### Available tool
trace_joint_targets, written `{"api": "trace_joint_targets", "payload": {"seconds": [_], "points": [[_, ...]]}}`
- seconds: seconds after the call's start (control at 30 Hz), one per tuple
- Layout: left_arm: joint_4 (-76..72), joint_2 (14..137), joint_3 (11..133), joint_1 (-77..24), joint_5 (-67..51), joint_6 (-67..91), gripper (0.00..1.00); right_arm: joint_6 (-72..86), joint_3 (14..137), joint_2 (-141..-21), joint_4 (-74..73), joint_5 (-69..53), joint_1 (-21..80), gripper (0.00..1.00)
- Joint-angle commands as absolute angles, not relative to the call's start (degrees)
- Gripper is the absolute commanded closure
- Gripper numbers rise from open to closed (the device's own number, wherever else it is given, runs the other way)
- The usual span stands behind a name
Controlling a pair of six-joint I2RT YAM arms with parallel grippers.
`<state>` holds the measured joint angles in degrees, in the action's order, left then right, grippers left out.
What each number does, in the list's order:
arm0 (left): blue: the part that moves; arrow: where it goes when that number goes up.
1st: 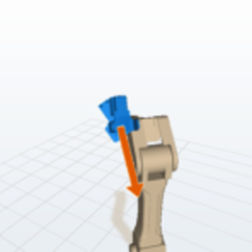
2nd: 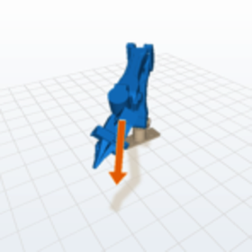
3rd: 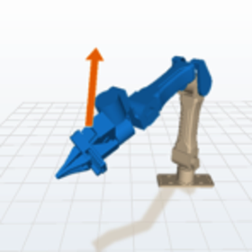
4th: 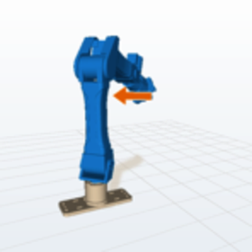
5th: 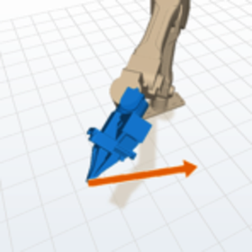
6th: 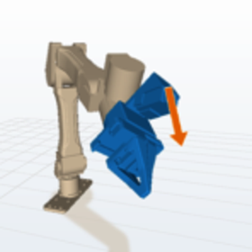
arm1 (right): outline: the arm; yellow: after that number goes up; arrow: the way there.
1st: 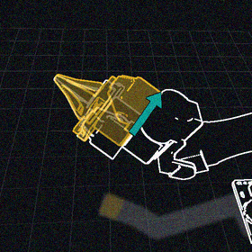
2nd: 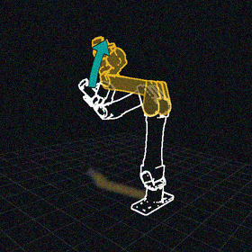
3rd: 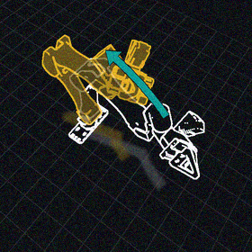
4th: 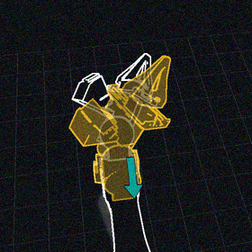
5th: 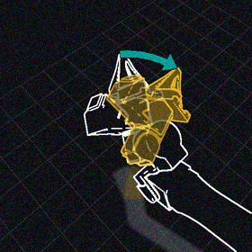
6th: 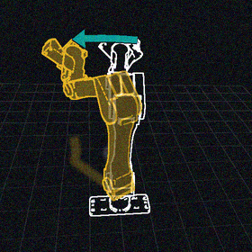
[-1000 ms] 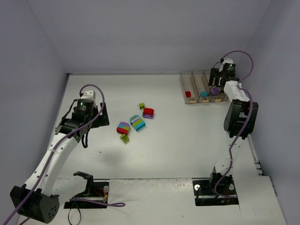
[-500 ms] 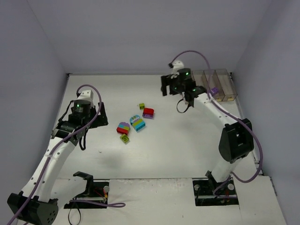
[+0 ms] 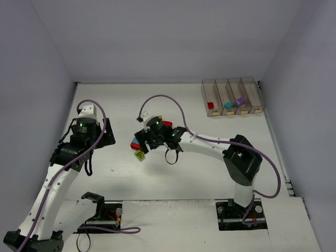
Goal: Sort the legos into containers by color
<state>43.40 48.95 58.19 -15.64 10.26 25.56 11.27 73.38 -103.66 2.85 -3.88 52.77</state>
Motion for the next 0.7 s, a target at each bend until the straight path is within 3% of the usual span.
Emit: {"api": "trace_joint_targets", "payload": {"seconds": [0.0, 0.5, 0.6, 0.67], "points": [[44.12, 47.73, 59.77, -15.47, 12.13, 26.37, 0.16, 14.06, 76.38, -105.11, 5.54, -1.5, 55.71, 0.28], [45.79, 46.85, 60.29, -15.38, 11.87, 26.19, 0.16, 18.54, 81.21, -118.29, 5.62, 5.53, 61.52, 0.35], [45.97, 46.85, 60.38, -15.47, 11.78, 26.1, 0.16, 18.81, 81.3, -118.83, 5.62, 6.59, 61.7, 0.46], [45.97, 46.76, 60.21, -15.47, 11.78, 26.1, 0.16, 18.37, 80.86, -118.3, 5.62, 7.64, 61.79, 0.67]]}}
